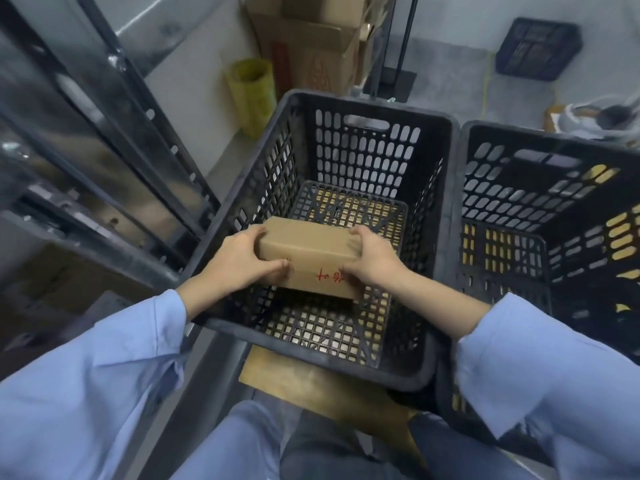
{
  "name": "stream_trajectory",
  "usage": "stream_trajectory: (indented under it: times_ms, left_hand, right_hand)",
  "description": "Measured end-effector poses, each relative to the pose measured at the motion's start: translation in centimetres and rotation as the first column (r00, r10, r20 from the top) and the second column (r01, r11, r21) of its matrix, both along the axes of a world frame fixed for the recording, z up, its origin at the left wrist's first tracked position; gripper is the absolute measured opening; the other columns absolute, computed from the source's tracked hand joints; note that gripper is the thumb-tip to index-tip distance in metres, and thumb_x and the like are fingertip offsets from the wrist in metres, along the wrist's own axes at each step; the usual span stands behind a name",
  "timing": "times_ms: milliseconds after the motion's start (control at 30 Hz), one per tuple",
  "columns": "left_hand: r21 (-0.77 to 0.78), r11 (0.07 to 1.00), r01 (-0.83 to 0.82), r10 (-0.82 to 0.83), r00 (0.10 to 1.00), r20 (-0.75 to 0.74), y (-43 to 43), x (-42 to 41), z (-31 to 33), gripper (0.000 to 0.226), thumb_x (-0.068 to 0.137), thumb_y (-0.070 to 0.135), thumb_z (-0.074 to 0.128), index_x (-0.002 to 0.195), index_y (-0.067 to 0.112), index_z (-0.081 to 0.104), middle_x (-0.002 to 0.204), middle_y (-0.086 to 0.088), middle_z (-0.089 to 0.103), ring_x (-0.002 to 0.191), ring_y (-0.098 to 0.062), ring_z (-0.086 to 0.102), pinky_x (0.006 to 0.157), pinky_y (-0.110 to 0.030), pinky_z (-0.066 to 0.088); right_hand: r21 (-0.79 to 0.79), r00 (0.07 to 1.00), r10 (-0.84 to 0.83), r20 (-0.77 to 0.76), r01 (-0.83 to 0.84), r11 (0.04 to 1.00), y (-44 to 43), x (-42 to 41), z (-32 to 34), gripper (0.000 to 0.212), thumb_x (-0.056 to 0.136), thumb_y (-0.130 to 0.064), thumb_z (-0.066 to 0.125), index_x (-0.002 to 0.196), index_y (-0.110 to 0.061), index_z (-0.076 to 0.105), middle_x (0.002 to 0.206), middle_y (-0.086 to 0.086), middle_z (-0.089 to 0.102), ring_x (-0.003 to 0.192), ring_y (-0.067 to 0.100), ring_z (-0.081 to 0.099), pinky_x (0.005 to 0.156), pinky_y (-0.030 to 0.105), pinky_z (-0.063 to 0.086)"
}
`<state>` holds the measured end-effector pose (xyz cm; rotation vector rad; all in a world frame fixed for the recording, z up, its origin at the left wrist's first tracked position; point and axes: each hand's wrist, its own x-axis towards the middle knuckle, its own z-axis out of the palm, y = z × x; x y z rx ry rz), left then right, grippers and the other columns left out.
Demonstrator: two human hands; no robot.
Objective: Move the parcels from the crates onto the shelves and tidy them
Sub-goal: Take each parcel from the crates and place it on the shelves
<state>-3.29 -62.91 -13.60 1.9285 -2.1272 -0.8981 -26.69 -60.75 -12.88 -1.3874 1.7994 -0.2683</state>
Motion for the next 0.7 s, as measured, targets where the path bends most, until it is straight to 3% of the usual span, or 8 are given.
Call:
stream_trajectory:
  times_ms: [167, 333, 467, 533, 600, 700]
  left_hand:
    - [-0.199, 0.97, -0.142, 0.12, 0.986, -0.119, 0.4, -1.5, 2.6, 0.082, 0.074, 0.043, 0.081, 0.143, 0.019, 0.045, 0.141, -0.006, 0.051, 0.13, -0.023, 0.046, 0.107, -0.031, 0.033]
    - [-0.312, 0.918, -0.247, 0.166, 0.95, -0.266, 2.7, -2.9, 5.1, 0.088, 0.077, 0.041, 0.08, 0.149, 0.016, 0.036, 0.145, -0.005, 0.041, 0.133, -0.019, 0.04, 0.111, -0.033, 0.03]
    - [-0.329, 0.884, -0.332, 0.215, 0.913, -0.345, 5.3, -3.5, 6.4, 0.097, 0.078, 0.037, 0.08, 0.153, 0.009, 0.026, 0.14, -0.006, 0.033, 0.133, -0.019, 0.037, 0.116, -0.033, 0.028]
    - [-0.314, 0.876, -0.365, 0.24, 0.897, -0.373, 6.8, -3.7, 6.6, 0.103, 0.077, 0.038, 0.081, 0.155, 0.009, 0.02, 0.133, -0.005, 0.029, 0.131, -0.021, 0.037, 0.116, -0.037, 0.029]
    - [-0.319, 0.865, -0.388, 0.26, 0.889, -0.377, 8.4, -3.9, 6.6, 0.106, 0.075, 0.04, 0.082, 0.155, 0.011, 0.018, 0.128, -0.004, 0.026, 0.129, -0.023, 0.036, 0.116, -0.04, 0.029]
    - [-0.345, 0.836, -0.427, 0.281, 0.873, -0.4, 10.9, -4.3, 6.7, 0.1, 0.075, 0.038, 0.082, 0.154, 0.018, 0.023, 0.126, -0.002, 0.027, 0.125, -0.021, 0.038, 0.115, -0.038, 0.031]
  right_hand:
    - [-0.096, 0.983, -0.125, 0.133, 0.139, 0.986, -0.6, -1.4, 2.9, 0.08, 0.079, -0.014, 0.08, 0.145, -0.024, 0.037, 0.14, 0.012, 0.046, 0.124, 0.029, 0.049, 0.102, 0.046, 0.049]
    - [-0.239, 0.97, -0.083, 0.229, 0.139, 0.961, 0.6, -2.7, 4.8, 0.09, 0.078, -0.012, 0.081, 0.15, -0.026, 0.028, 0.145, 0.008, 0.046, 0.127, 0.026, 0.046, 0.102, 0.04, 0.046]
    - [-0.288, 0.95, -0.065, 0.305, 0.157, 0.945, 1.6, -3.2, 5.4, 0.1, 0.075, -0.011, 0.083, 0.154, -0.026, 0.022, 0.147, 0.006, 0.042, 0.125, 0.023, 0.048, 0.095, 0.029, 0.044]
    - [-0.32, 0.938, -0.055, 0.342, 0.171, 0.932, 2.3, -3.3, 5.6, 0.103, 0.072, -0.008, 0.084, 0.152, -0.028, 0.022, 0.142, 0.008, 0.043, 0.123, 0.025, 0.051, 0.104, 0.037, 0.045]
    - [-0.351, 0.934, -0.041, 0.355, 0.174, 0.92, 3.0, -3.5, 5.8, 0.094, 0.072, -0.007, 0.082, 0.147, -0.026, 0.029, 0.136, 0.008, 0.043, 0.119, 0.024, 0.052, 0.11, 0.045, 0.043]
    - [-0.41, 0.947, 0.009, 0.321, 0.13, 0.903, 4.4, -4.0, 6.6, 0.068, 0.076, -0.012, 0.08, 0.131, -0.025, 0.043, 0.127, 0.007, 0.039, 0.11, 0.019, 0.05, 0.113, 0.041, 0.039]
